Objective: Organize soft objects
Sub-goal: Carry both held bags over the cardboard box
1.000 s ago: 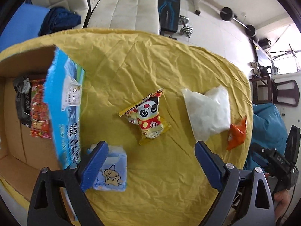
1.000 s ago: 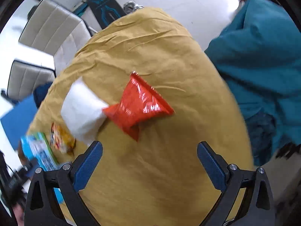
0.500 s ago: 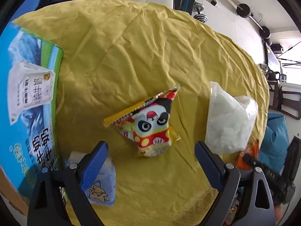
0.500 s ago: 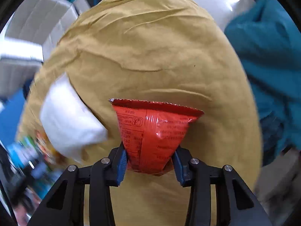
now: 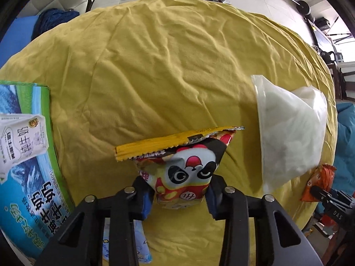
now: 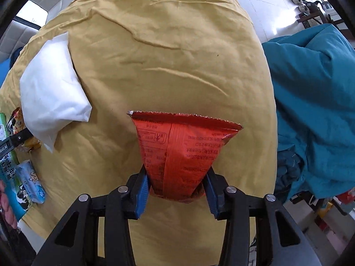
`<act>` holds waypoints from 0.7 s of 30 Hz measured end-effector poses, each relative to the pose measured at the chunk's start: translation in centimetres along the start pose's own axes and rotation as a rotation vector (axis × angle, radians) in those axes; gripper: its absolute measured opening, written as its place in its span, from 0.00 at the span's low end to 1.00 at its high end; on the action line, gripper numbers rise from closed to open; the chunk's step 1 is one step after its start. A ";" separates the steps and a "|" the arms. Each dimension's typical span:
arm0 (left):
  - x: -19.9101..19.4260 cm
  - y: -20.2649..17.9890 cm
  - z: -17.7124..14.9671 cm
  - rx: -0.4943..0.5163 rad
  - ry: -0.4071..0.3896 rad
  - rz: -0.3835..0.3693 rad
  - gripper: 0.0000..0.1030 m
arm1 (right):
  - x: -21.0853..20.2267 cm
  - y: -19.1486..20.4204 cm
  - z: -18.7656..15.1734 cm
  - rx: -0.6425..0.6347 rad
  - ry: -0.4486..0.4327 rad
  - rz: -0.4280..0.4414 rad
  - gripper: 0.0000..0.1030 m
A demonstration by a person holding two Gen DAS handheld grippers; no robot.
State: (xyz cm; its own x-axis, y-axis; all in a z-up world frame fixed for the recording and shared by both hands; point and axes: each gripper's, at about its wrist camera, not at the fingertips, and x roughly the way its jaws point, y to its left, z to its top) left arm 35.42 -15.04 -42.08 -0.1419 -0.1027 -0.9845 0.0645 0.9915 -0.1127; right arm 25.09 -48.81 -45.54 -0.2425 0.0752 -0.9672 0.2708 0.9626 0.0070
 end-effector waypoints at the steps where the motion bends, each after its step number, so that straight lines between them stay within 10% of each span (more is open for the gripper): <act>1: -0.2 -0.1 -0.3 0.009 -0.003 -0.001 0.33 | 0.1 0.1 -0.1 0.002 0.000 -0.002 0.46; 21: -5.2 -3.6 -11.9 0.139 -0.115 0.029 0.32 | -2.8 3.8 -5.4 -0.024 -0.121 0.106 0.37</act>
State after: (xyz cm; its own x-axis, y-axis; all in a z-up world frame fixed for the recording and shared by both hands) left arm 24.21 -17.16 -34.97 -0.0244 -0.0907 -0.9956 0.2043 0.9744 -0.0937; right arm 21.81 -43.98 -41.46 -0.0991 0.1466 -0.9842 0.2659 0.9570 0.1158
